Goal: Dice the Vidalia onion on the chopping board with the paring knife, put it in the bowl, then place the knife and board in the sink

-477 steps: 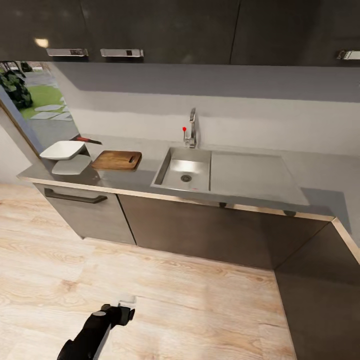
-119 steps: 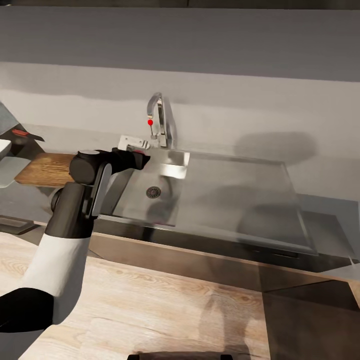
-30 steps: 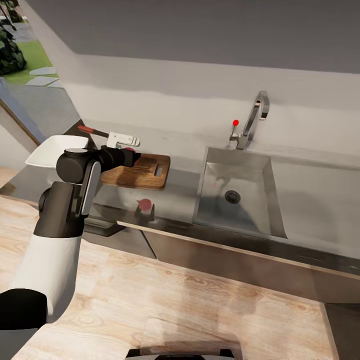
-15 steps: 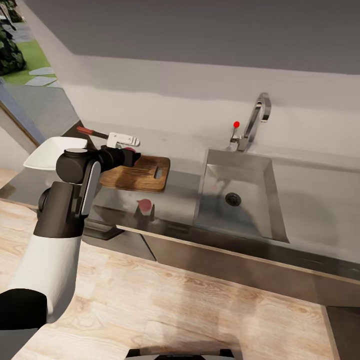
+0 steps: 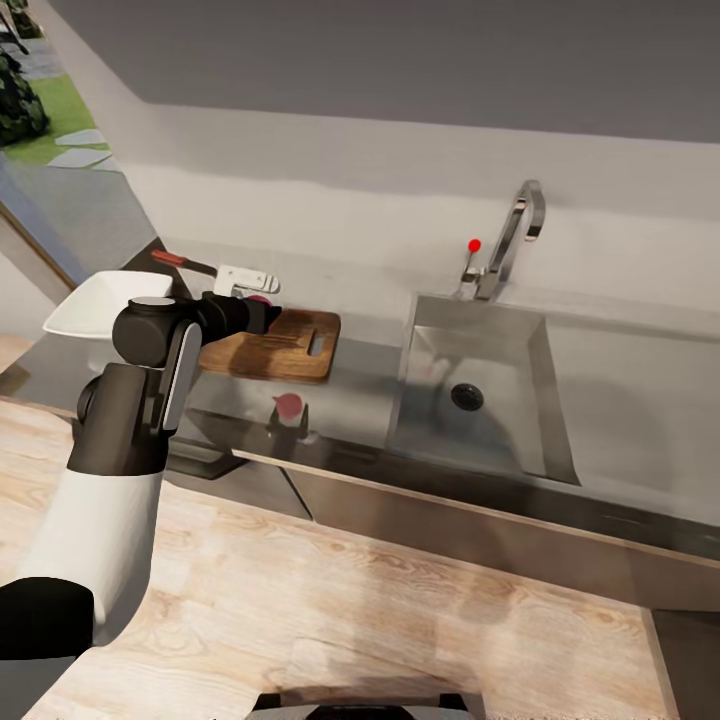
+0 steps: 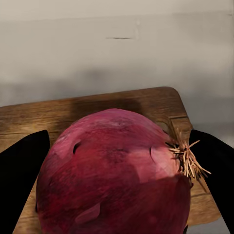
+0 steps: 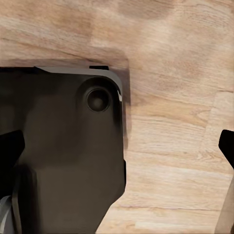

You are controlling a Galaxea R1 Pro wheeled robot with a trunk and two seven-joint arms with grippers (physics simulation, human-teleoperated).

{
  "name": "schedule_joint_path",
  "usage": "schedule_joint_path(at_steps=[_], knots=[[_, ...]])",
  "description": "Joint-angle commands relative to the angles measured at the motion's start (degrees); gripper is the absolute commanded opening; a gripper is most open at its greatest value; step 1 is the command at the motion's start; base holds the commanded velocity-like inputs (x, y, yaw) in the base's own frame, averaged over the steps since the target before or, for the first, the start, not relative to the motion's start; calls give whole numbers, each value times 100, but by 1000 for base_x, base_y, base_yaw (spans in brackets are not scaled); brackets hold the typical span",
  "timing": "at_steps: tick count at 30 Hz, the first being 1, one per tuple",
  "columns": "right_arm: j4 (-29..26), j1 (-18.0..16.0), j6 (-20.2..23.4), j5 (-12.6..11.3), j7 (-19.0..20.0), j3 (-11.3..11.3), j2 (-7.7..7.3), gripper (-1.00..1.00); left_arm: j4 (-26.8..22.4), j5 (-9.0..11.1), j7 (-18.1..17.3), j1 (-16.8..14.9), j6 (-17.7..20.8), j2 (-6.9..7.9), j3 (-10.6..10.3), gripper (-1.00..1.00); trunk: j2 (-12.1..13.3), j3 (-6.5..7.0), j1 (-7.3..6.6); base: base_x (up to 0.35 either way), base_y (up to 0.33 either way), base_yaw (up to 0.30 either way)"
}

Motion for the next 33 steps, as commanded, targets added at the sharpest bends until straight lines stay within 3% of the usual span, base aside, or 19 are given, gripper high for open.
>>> schedule_joint_path(at_steps=[1,14,33], knots=[[3,-2,-6,16,-49,28,-1,100,-2,-21,-20,-5,23,4,-7,-100,-9,-17,3,0,0,0],[3,-2,-5,16,-45,28,-1,100,2,-21,-20,-5,27,4,-7,-100,-9,-128,3,0,0,0],[3,-2,-7,16,-44,37,-1,100,-13,-39,-20,-5,19,30,2,-100,-9,-136,3,39,15,0]])
